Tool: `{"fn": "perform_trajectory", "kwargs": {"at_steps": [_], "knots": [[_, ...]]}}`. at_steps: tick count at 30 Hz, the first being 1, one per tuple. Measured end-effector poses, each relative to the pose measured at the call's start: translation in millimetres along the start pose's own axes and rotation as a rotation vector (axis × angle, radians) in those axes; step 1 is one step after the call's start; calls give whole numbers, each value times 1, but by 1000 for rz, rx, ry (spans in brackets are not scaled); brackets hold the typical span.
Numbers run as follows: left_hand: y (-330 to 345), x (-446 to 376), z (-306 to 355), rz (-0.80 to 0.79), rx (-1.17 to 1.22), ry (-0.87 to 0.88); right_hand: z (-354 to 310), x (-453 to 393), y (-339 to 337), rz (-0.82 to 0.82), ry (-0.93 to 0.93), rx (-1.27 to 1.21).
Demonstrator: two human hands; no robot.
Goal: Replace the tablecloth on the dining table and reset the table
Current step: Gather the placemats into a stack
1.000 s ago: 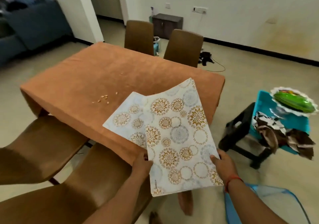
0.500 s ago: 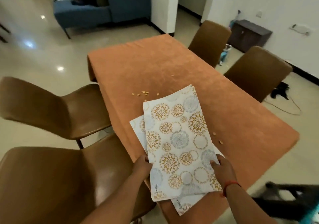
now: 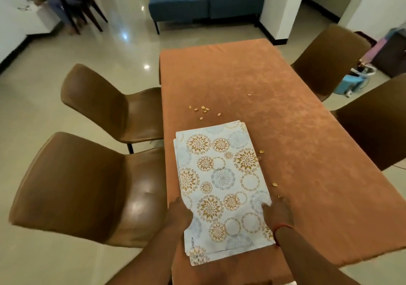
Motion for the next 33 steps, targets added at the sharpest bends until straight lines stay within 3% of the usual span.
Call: {"fn": "perform_trajectory", "kwargs": {"at_steps": [6,15,26,33], "knots": [[2,16,3,38,22,-85,-5,0,-5,-10,-26,26],[4,21,-14,150,235,-238,-7,4,-11,-70,-14,-329],[-26,23,10,335,419,-37,-14,19,1,-35,-28,-436],[-63,-3,26,260,395,186,-22,53,6,94,43,-591]]}}
Point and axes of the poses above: each hand's wrist, its own x-axis away from the middle knuckle, its own y-axis out of the palm, z = x × y, the point moved 9 cm from there along -x, towards the middle knuckle, and after that the axes turned 9 degrees about y, right-handed, at the moved point
